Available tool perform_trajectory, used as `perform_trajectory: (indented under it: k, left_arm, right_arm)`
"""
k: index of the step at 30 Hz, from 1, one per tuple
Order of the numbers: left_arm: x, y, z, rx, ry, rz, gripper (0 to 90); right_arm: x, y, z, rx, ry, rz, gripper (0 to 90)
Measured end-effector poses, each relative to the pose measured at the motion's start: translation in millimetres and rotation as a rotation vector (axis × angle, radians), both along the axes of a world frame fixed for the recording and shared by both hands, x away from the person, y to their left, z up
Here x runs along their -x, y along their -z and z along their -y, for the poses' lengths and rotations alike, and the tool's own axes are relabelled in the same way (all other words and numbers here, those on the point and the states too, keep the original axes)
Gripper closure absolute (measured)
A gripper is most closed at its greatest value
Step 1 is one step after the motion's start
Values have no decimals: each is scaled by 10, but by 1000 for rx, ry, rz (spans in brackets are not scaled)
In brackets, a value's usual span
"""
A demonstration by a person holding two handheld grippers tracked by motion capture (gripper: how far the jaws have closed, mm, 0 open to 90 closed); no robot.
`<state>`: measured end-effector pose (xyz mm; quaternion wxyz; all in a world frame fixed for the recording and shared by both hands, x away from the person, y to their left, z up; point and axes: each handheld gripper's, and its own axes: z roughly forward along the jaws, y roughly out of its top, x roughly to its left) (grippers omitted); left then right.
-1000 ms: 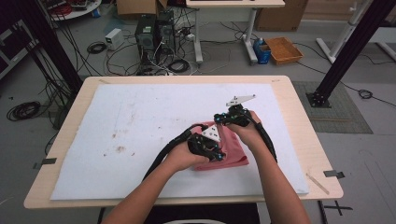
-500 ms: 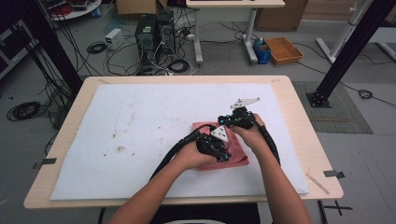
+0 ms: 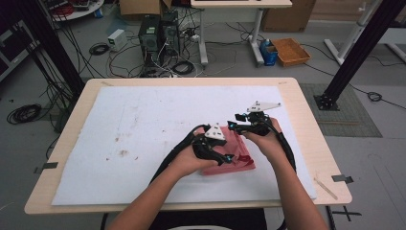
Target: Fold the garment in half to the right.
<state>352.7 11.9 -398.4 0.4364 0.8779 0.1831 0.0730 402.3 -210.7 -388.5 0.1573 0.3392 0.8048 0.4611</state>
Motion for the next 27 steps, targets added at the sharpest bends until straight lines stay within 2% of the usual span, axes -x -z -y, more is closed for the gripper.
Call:
perform_trajectory:
  k: [5,9,14,18,21,22,27]
  left_arm:
    - [13,26,-316,15,-71,9,383]
    - [48,78,-604,19,-127,15,383]
    - [82,140,-960,48,-192,12,383]
    - [95,136,-1150,49,-231,19,383]
    - [104,129,-1305,49,-256,25,383]
    - [106,127,-1347,50,-267,27,383]
    - [95,100,-1499,48,-311,42,383]
  right_arm:
    - [172,30,-21,32,-39,4,506]
    - [323,109,-24,60,-68,-17,503]
    - [477,260,50,114,-75,-64,503]
    - [599,349,132,136,-66,-100,517]
    - [638,423,211,137,-64,-123,606]
    - [638,447,241,131,-67,-131,678]
    - [639,514,300,76,-103,-158,842]
